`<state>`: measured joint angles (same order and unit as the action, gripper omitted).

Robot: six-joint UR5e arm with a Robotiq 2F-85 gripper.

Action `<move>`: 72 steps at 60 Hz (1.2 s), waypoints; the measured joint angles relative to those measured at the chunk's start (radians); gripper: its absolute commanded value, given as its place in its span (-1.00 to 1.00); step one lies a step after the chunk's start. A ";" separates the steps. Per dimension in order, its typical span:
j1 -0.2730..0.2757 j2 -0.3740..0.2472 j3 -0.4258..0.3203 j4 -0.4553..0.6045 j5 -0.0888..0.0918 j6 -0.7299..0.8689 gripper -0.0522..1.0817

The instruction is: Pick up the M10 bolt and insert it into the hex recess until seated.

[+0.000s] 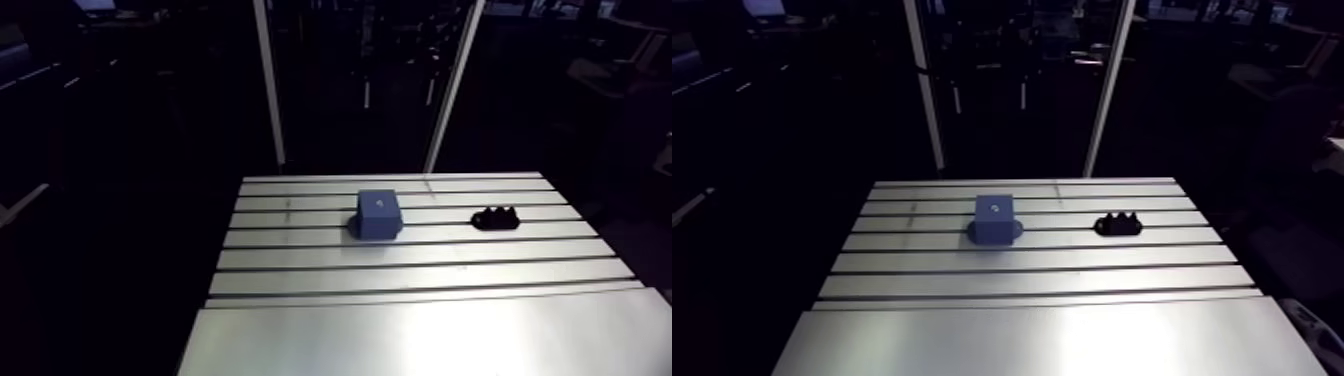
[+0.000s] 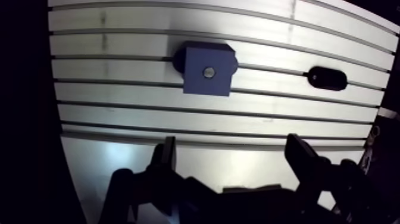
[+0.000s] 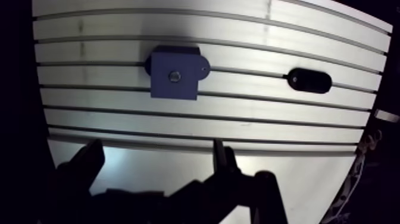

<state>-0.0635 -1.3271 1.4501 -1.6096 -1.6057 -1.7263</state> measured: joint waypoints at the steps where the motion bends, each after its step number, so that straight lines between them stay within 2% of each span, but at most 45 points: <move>1: 0.000 -0.004 -0.002 0.003 0.000 0.001 -0.90; 17: -0.009 -0.056 -0.023 0.040 -0.001 0.024 -0.90; 54: -0.017 -0.096 -0.054 0.057 -0.001 0.072 -0.90; 72: -0.012 -0.132 -0.045 0.075 0.000 0.074 -0.90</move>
<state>-0.0755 -1.4592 1.4046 -1.5346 -1.6058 -1.6528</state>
